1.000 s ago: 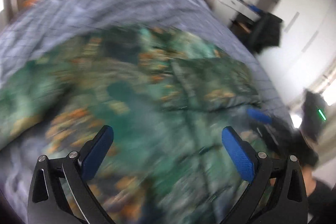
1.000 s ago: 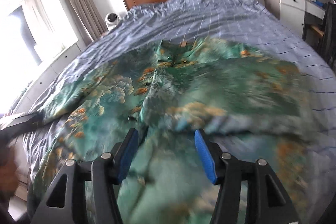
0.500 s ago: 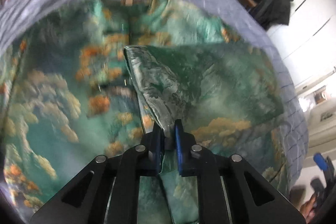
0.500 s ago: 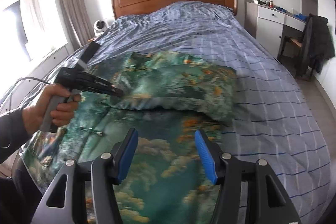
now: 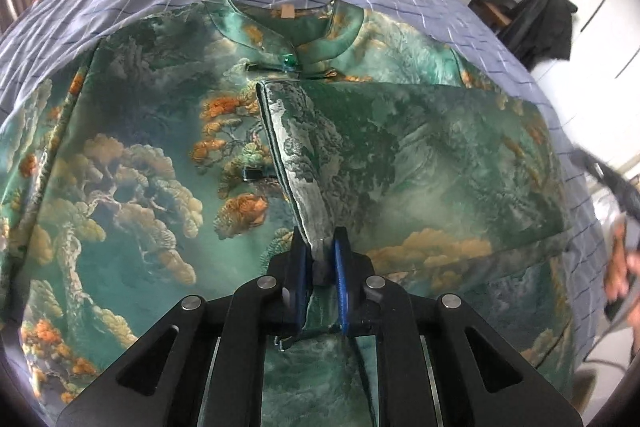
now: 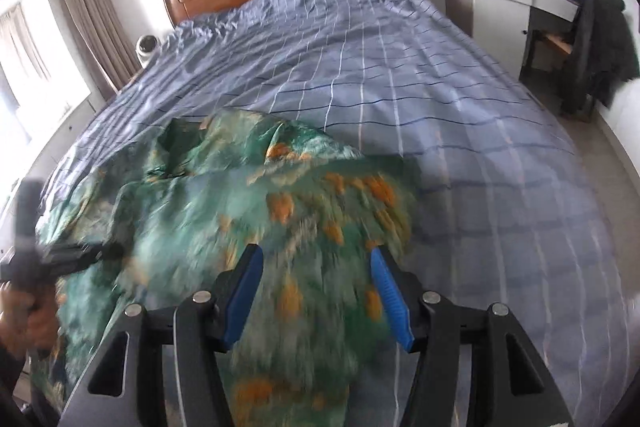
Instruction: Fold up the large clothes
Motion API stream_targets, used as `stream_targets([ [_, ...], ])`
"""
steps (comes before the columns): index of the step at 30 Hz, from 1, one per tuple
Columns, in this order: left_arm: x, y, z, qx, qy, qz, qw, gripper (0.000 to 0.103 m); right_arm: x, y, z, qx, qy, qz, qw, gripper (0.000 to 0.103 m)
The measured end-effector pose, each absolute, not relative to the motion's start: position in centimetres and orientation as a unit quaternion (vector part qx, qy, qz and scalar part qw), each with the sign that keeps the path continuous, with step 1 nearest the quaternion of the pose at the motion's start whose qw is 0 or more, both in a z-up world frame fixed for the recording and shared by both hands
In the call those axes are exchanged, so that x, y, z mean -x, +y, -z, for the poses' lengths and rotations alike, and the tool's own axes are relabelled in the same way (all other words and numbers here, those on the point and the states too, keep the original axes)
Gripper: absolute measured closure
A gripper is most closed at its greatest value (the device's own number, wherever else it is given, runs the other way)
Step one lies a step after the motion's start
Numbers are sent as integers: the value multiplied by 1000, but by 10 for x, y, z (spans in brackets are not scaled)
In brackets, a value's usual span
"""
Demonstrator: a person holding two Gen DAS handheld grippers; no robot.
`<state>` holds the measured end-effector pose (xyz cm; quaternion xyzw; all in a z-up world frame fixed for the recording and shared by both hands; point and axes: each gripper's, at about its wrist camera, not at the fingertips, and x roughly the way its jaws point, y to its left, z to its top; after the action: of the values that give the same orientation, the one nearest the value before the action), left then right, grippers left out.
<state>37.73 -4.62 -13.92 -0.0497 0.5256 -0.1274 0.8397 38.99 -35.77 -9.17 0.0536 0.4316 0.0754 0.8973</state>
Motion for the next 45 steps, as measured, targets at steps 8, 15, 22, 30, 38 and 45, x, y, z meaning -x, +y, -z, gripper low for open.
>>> stream_targets([
  [8,-379,-48,149,40,527,127,839,90,-466,-342,153,-53,508,-77,856,45],
  [15,-380,-47,151,39,525,125,841,89,-445,-341,149,-46,523,-81,847,45],
  [22,-380,-50,155,25,523,115,844,86,-383,-334,143,-23,526,-91,845,45],
  [30,-368,-49,144,-6,504,65,861,33,-385,-335,163,-36,537,-60,841,45],
  [38,-300,-18,97,-22,425,40,904,4,-332,-330,128,-10,518,-41,854,45],
  [45,-237,13,82,-29,409,50,911,4,-236,-319,78,-2,468,-29,883,33],
])
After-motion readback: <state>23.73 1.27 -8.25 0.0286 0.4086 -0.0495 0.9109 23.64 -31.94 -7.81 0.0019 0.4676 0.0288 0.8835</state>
